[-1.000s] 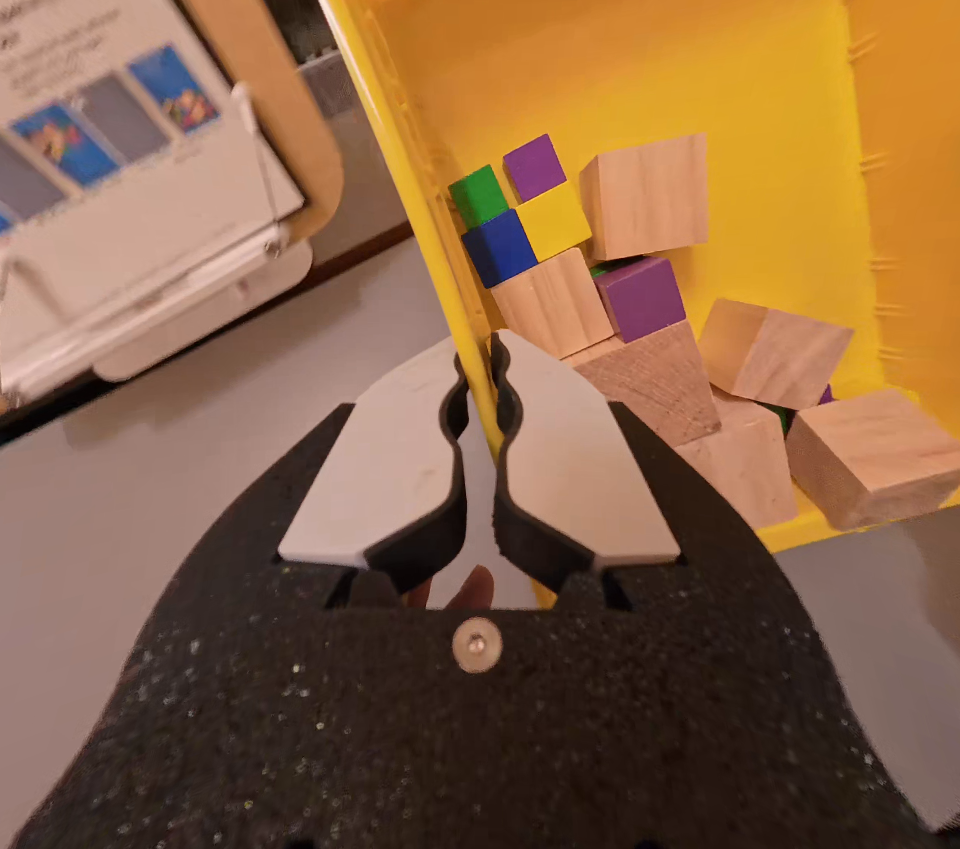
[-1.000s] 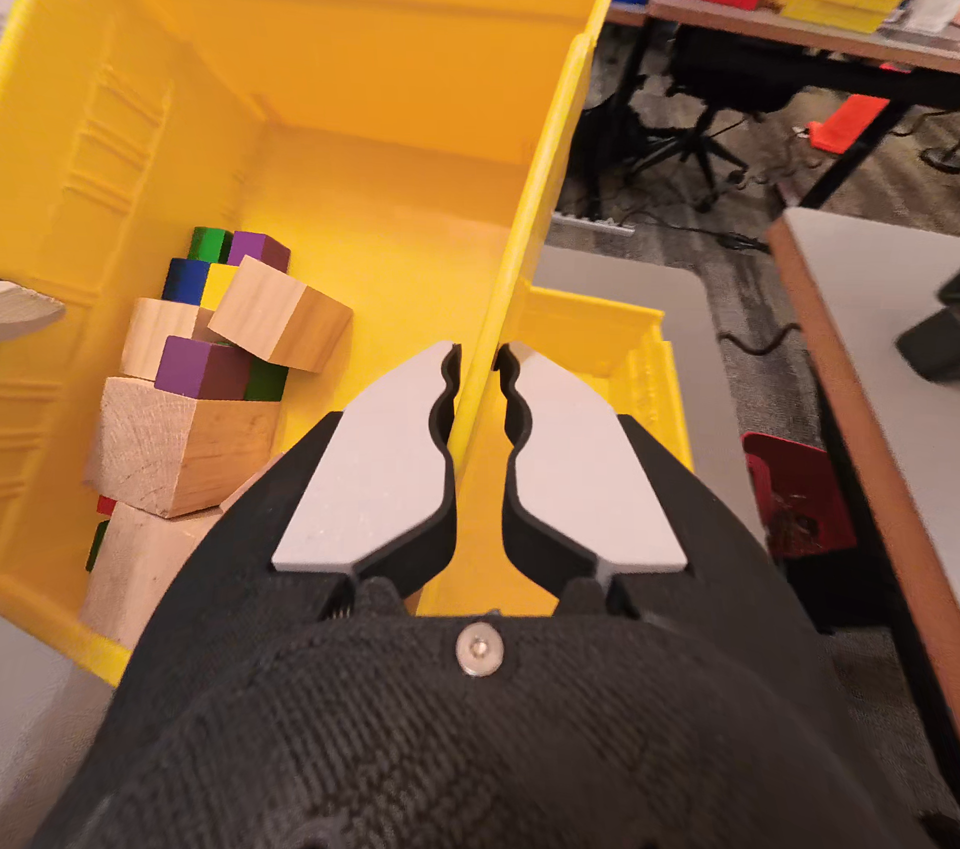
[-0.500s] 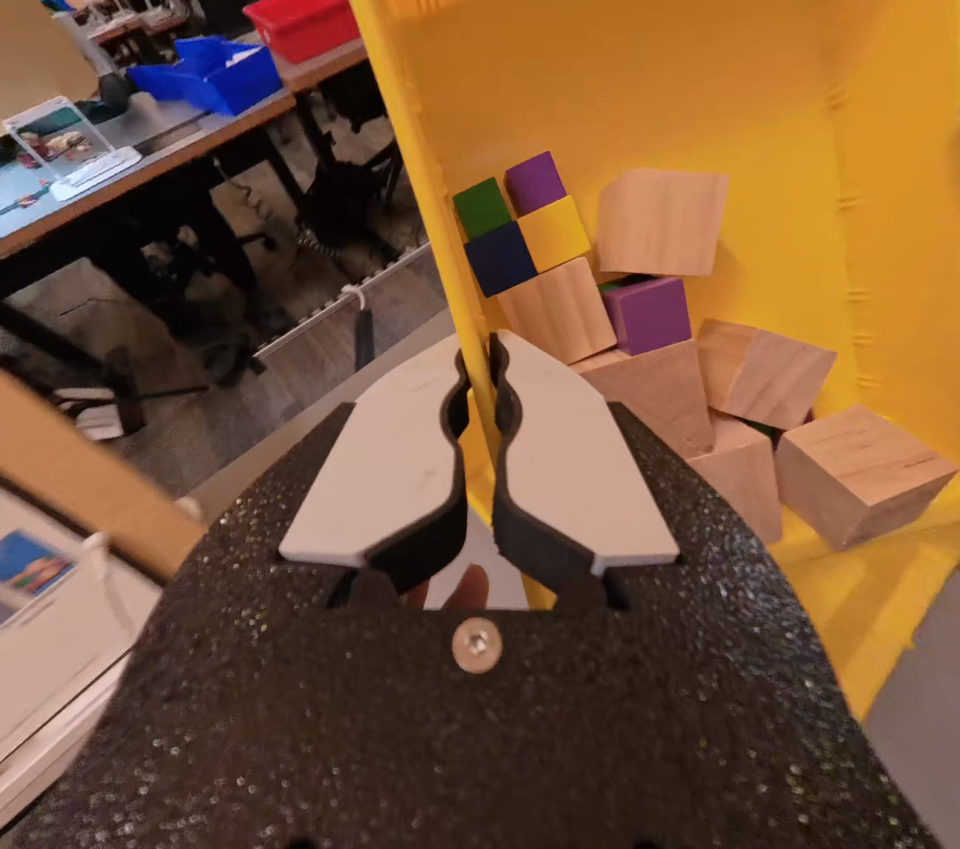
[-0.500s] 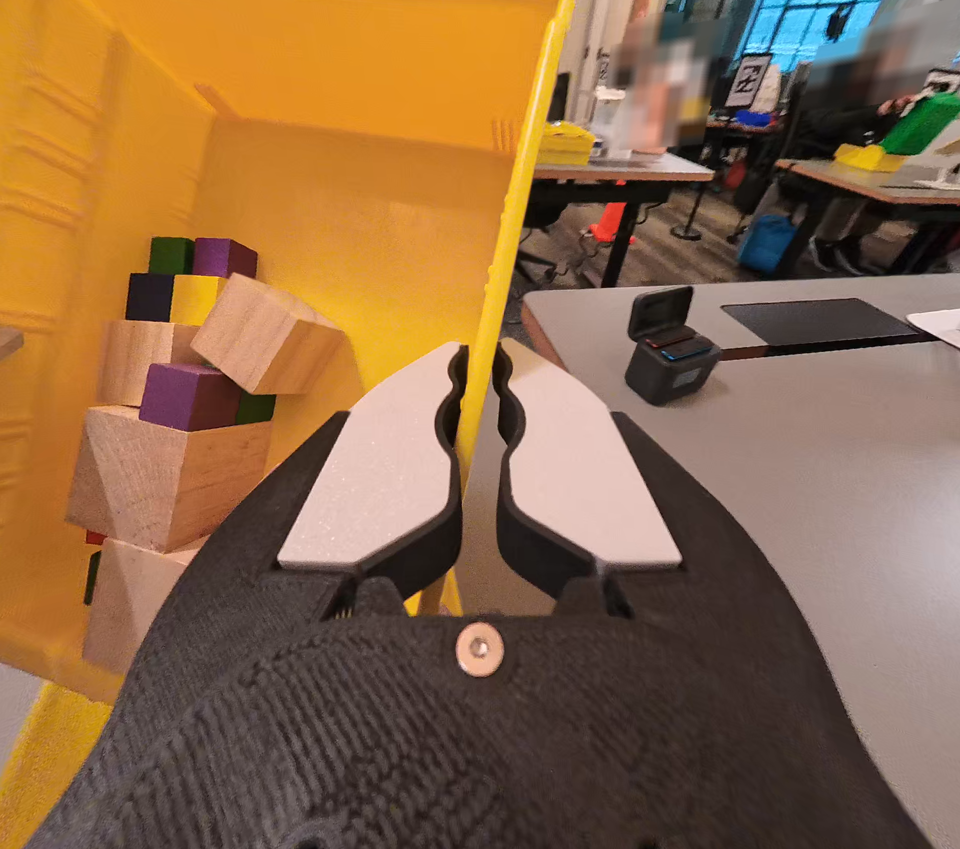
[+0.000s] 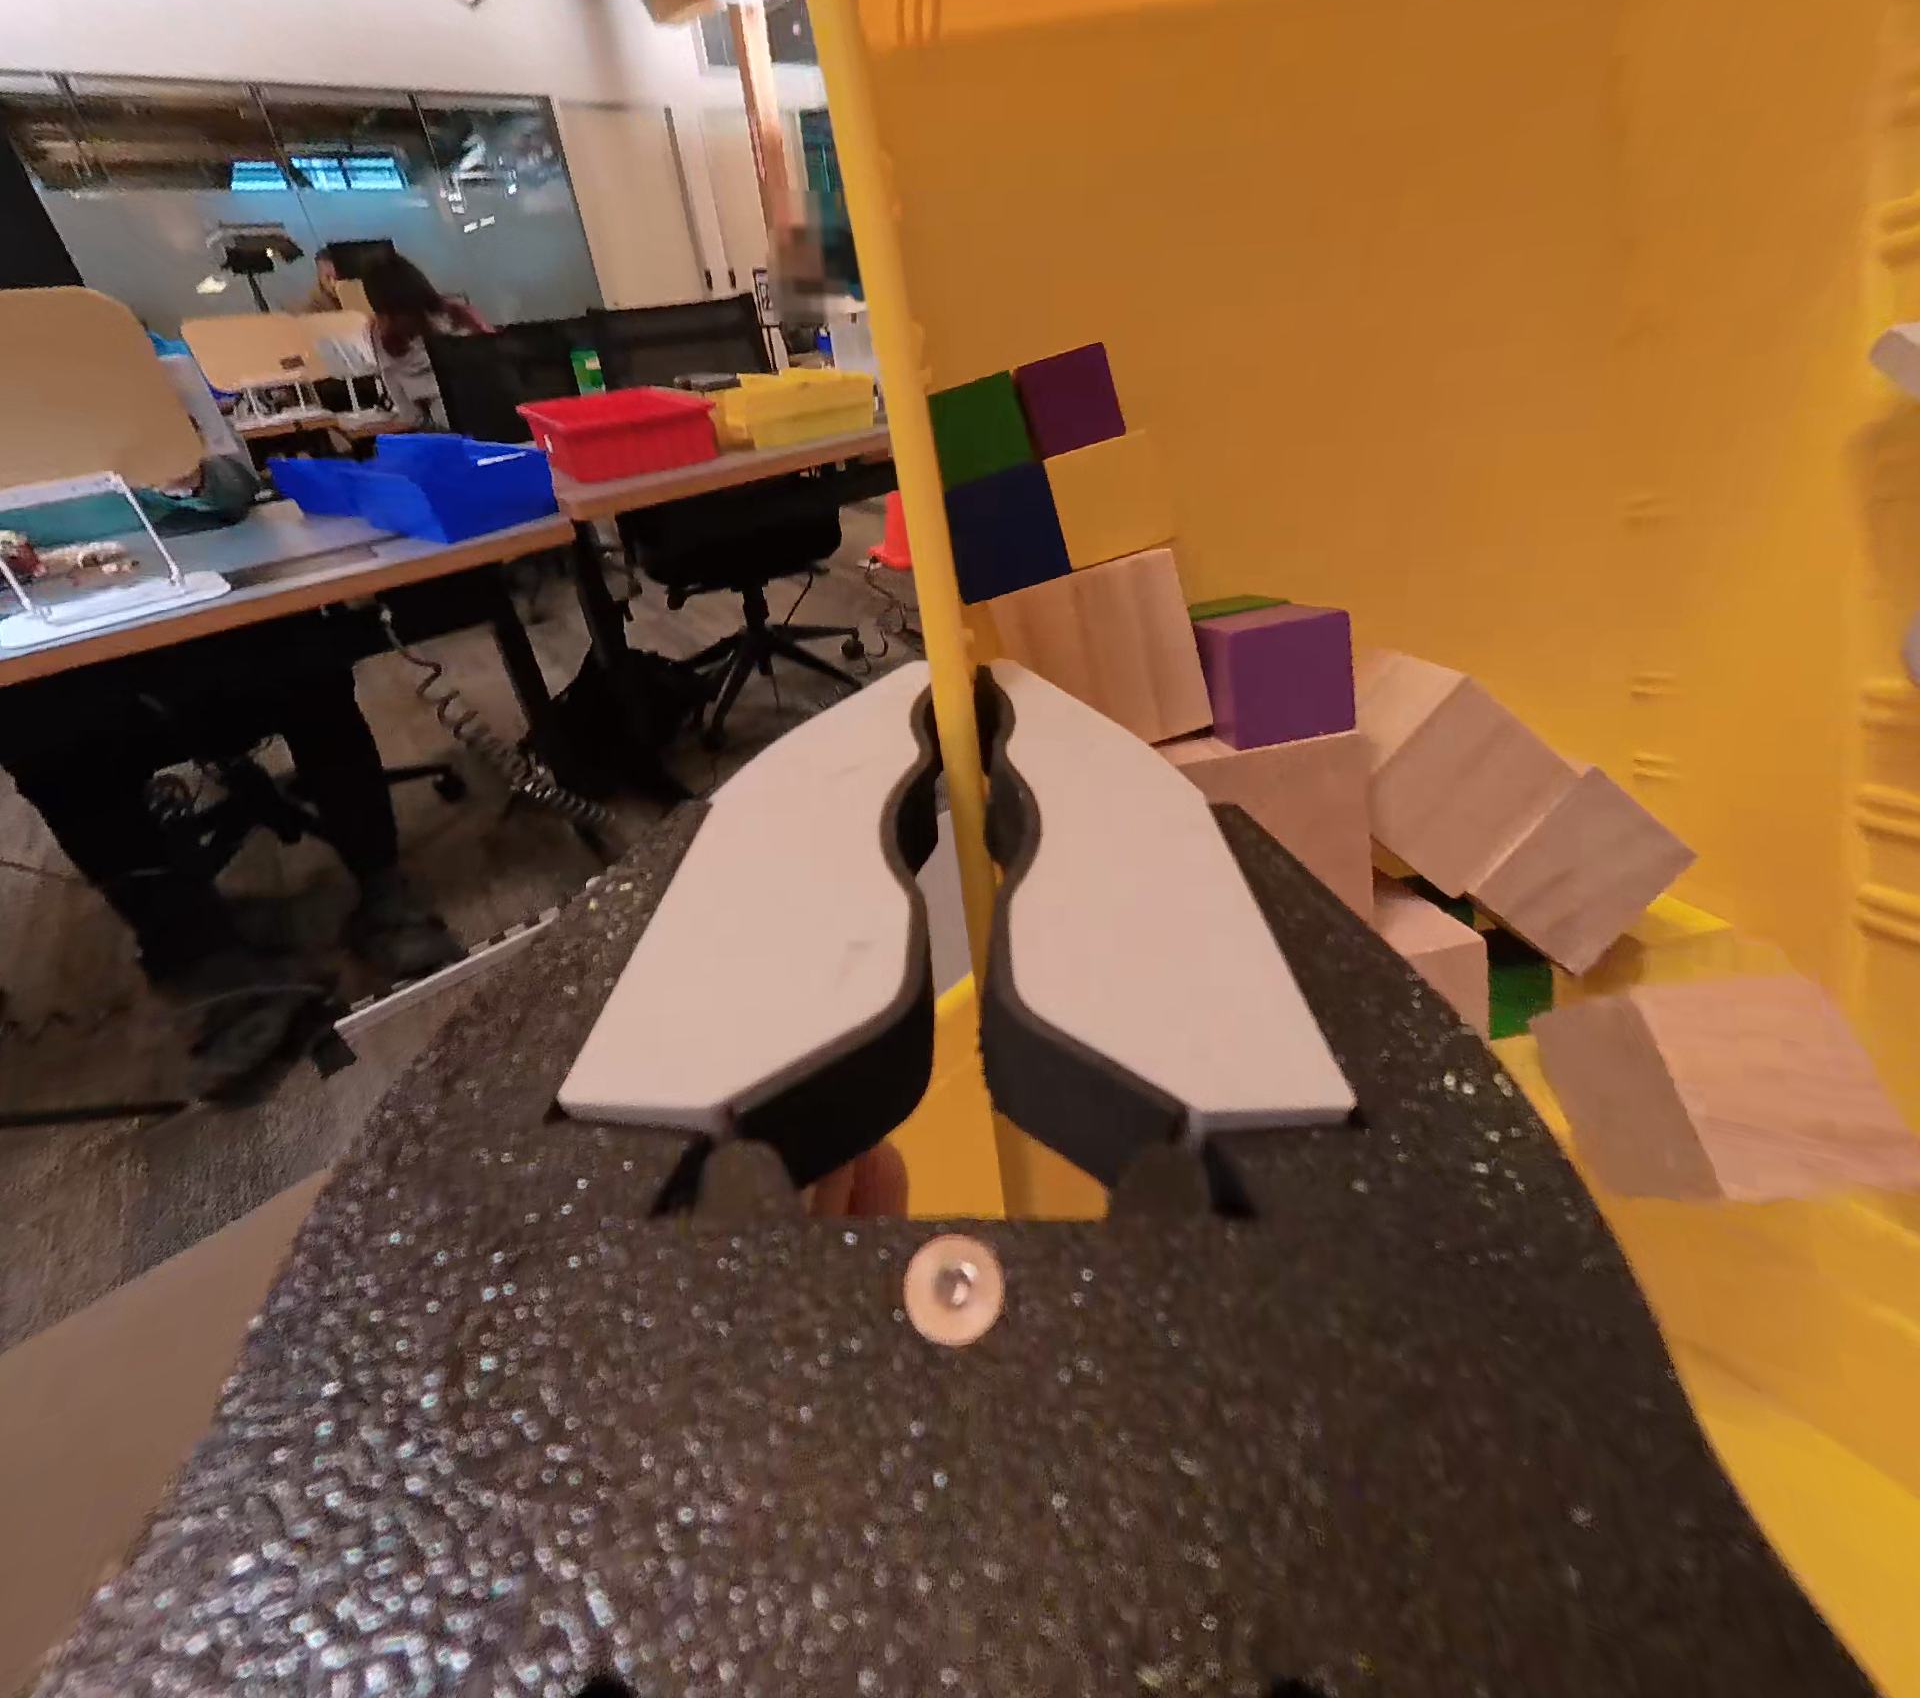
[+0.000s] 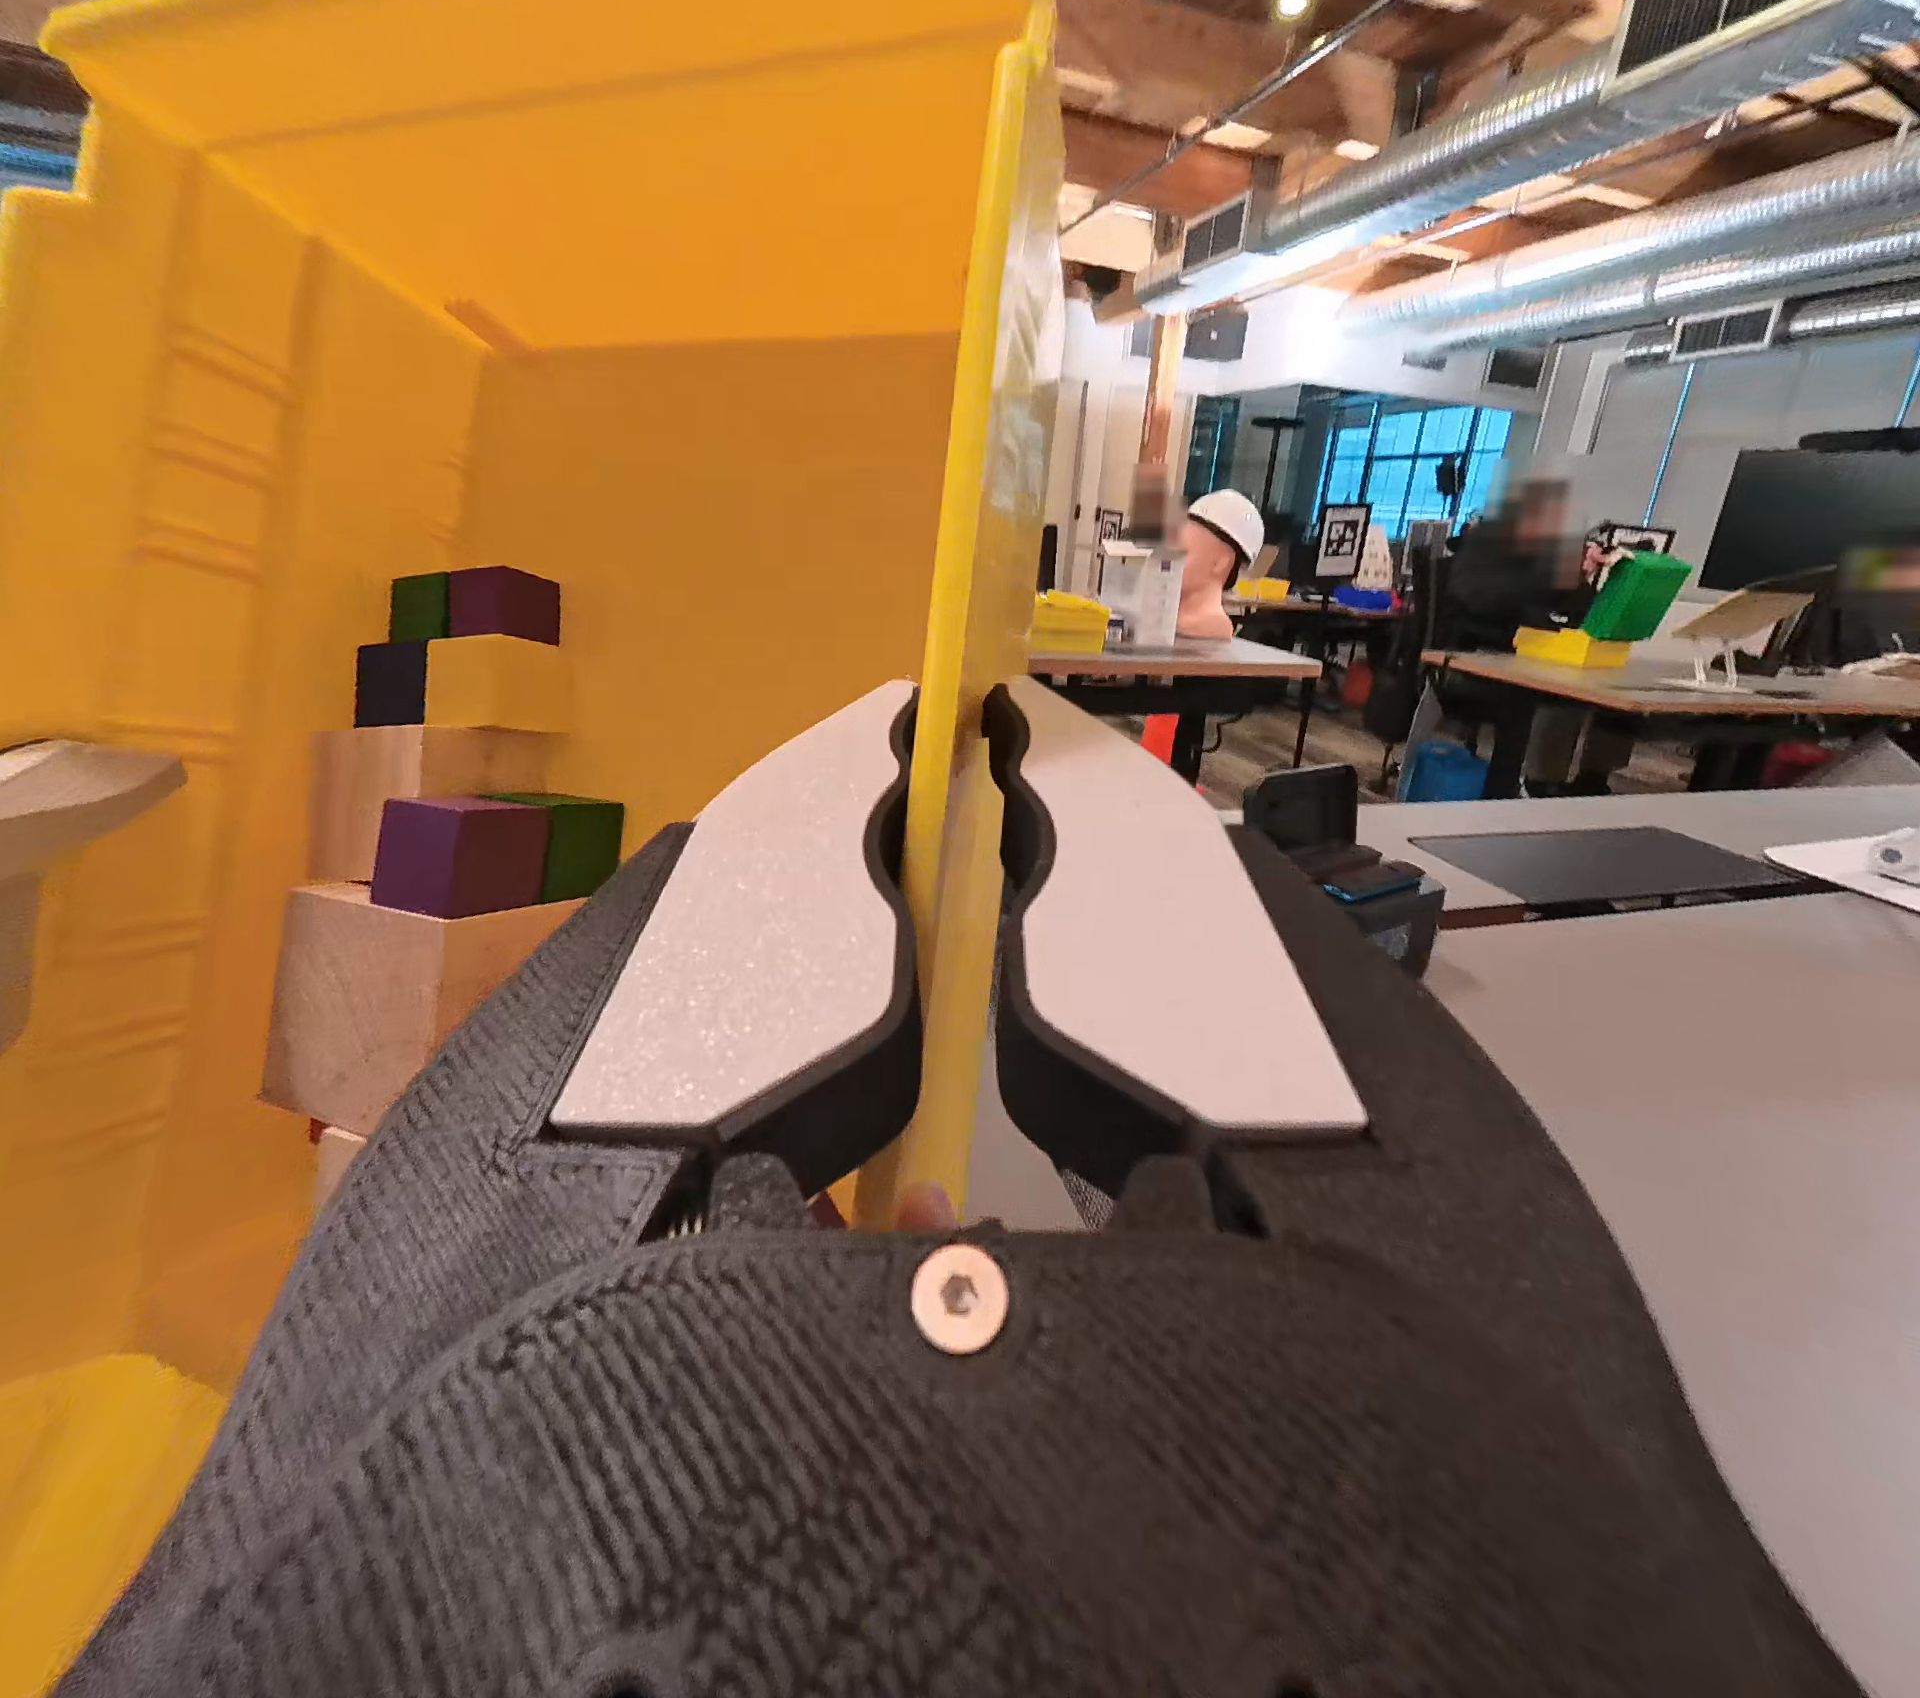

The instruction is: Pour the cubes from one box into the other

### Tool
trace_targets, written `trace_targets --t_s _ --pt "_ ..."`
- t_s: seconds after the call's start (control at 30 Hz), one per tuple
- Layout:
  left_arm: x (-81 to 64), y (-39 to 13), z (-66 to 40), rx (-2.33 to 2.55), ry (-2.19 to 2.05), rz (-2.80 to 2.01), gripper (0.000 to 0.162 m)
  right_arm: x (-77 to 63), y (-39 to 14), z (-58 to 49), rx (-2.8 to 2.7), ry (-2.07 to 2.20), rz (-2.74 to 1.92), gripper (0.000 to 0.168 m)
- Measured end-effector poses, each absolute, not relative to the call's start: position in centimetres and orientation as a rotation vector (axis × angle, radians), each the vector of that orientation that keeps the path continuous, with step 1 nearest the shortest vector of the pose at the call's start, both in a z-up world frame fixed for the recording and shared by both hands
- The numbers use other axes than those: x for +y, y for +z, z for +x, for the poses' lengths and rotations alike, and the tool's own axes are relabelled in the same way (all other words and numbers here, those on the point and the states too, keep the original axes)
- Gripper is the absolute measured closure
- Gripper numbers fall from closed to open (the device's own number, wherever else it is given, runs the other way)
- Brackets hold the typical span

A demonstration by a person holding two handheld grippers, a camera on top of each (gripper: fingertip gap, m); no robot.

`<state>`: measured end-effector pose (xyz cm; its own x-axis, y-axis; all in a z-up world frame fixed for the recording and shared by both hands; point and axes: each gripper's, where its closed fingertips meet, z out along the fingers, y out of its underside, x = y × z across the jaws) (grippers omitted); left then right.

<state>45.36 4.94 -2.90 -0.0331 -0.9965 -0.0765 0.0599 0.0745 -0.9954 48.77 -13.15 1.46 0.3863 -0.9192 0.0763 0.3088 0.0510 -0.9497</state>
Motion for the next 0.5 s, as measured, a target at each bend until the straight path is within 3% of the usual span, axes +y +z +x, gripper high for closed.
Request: trace_targets --t_s 0.5 --pt "4.7 -0.9 44.9 1.087 -1.352 -0.967 0.158 -13.9 2.2 47.4 0.615 -1.076 -0.952 0.156"
